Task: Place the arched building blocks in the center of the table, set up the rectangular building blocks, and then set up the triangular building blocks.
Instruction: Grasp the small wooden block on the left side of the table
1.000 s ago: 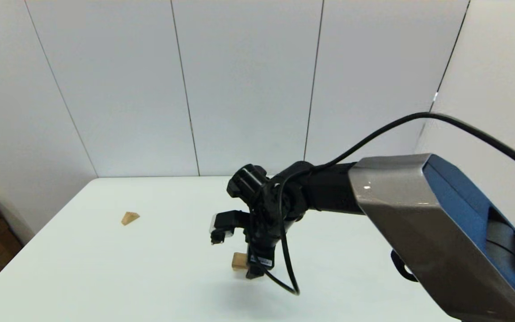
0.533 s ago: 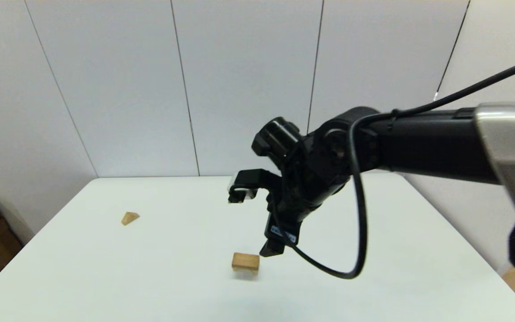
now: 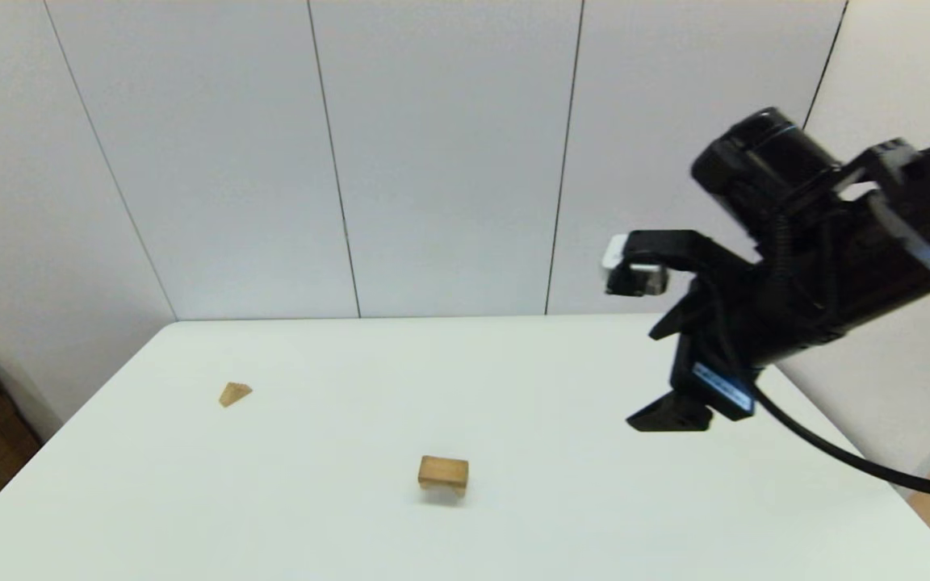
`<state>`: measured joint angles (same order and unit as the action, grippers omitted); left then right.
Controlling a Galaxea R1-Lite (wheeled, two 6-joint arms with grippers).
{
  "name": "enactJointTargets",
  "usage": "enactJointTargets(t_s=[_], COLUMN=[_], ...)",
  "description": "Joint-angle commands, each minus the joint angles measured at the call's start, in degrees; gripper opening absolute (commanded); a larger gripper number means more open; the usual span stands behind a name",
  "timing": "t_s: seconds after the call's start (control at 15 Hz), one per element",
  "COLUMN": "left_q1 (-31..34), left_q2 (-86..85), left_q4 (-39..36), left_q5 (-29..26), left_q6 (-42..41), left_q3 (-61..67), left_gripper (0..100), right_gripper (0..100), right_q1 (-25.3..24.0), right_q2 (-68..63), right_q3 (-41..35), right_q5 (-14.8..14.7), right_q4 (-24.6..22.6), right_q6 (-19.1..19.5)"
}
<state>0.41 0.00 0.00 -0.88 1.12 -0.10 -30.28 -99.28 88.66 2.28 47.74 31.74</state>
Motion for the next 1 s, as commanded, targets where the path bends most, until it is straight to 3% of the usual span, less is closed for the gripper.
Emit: enactJointTargets(t_s=[0.07,0.33,0.73,1.0], left_q1=[0.0,0.0,0.0,0.0], left_q2=[0.0,0.0,0.0,0.0], left_q4=[0.0,0.0,0.0,0.0], left_q5=[0.0,0.0,0.0,0.0], left_q6=[0.0,0.0,0.0,0.0], left_q3=[0.0,0.0,0.0,0.0], left_gripper=[100,100,100,100], right_gripper=[100,100,100,100], right_q1=[9.8,15.6,21.7,28.5], right_q2=[15.3,26.4,41.6,51.3], right_q3=[-11.3,-21.1,-36.5,-43.0], right_q5=[0.1,0.1,-0.1,1.7], right_q4=[0.1,-0.2,-4.5,-6.3], right_q6=[0.2,0.2,0.8,3.0])
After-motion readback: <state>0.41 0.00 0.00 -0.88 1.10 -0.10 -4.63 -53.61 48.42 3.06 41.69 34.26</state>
